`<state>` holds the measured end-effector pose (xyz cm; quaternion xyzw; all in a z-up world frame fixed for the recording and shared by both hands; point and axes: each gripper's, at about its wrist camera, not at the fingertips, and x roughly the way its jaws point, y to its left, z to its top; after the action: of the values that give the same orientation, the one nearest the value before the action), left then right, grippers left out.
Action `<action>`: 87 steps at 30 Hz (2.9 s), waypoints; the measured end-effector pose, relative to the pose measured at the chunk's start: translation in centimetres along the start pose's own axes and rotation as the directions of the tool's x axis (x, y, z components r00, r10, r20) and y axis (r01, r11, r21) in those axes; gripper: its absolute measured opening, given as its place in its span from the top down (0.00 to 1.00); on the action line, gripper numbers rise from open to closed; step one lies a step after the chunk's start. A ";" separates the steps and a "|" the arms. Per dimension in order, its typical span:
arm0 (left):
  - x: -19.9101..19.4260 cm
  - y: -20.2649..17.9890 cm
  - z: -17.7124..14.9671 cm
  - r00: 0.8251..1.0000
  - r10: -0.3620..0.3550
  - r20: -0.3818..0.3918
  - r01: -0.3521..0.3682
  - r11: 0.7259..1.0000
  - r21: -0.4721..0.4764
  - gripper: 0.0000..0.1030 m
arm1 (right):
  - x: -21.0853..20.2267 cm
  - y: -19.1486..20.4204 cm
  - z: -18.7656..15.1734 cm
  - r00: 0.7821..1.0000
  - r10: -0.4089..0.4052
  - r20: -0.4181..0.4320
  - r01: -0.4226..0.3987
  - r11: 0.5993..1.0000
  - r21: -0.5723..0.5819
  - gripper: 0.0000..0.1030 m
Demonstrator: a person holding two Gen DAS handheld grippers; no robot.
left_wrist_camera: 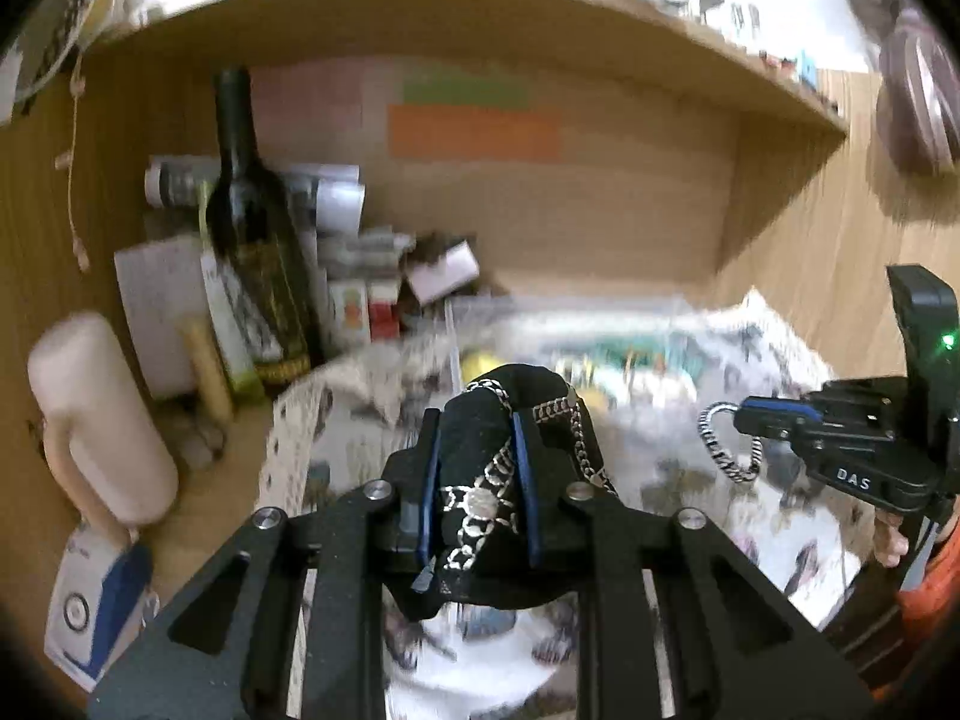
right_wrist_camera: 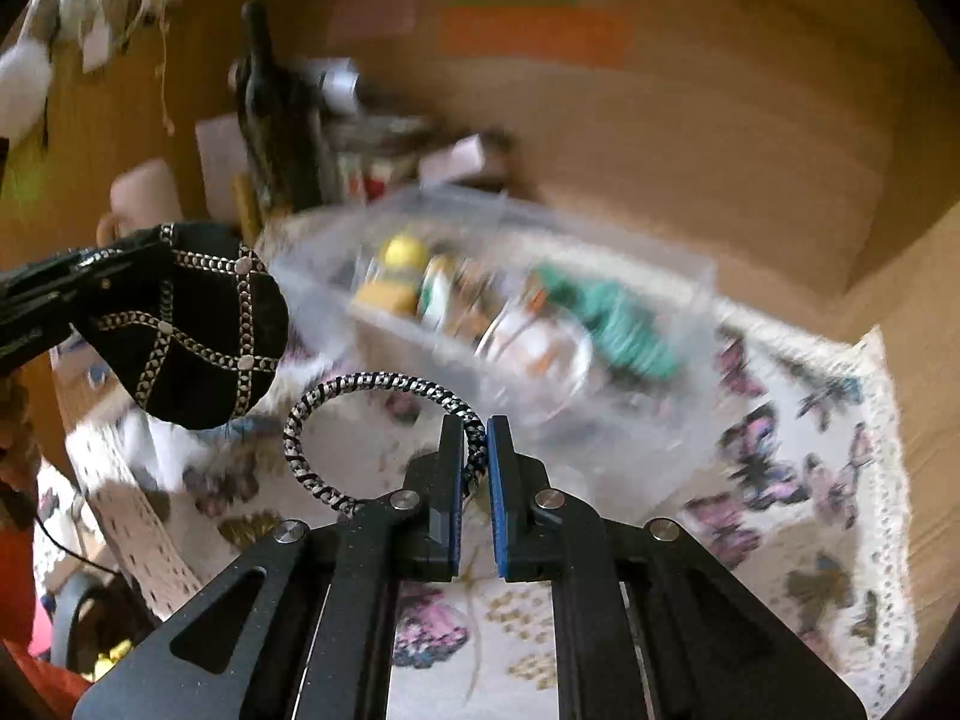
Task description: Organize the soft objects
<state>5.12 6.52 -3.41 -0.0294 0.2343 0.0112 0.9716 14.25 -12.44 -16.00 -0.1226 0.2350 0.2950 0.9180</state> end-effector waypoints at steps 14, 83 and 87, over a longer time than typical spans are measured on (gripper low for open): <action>3.4 -1.4 6.1 0.989 0.041 0.144 -0.038 0.999 -0.022 0.79 | -4.5 -4.3 5.1 0.970 -0.125 0.208 0.109 0.990 0.086 0.93; -4.3 -5.6 1.8 0.981 -0.089 0.170 0.088 0.996 0.015 0.00 | -12.3 -0.5 2.3 0.902 -0.143 0.408 0.096 0.986 0.134 0.05; -4.4 -5.7 1.8 0.981 -0.086 0.172 0.085 0.996 0.012 0.00 | -12.3 -0.5 2.1 0.906 -0.132 0.401 0.079 0.986 0.147 0.05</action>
<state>2.24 0.91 0.43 -0.0362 0.1479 -0.0284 0.9879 6.52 -18.03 -8.01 -0.0117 0.0488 0.2485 0.9673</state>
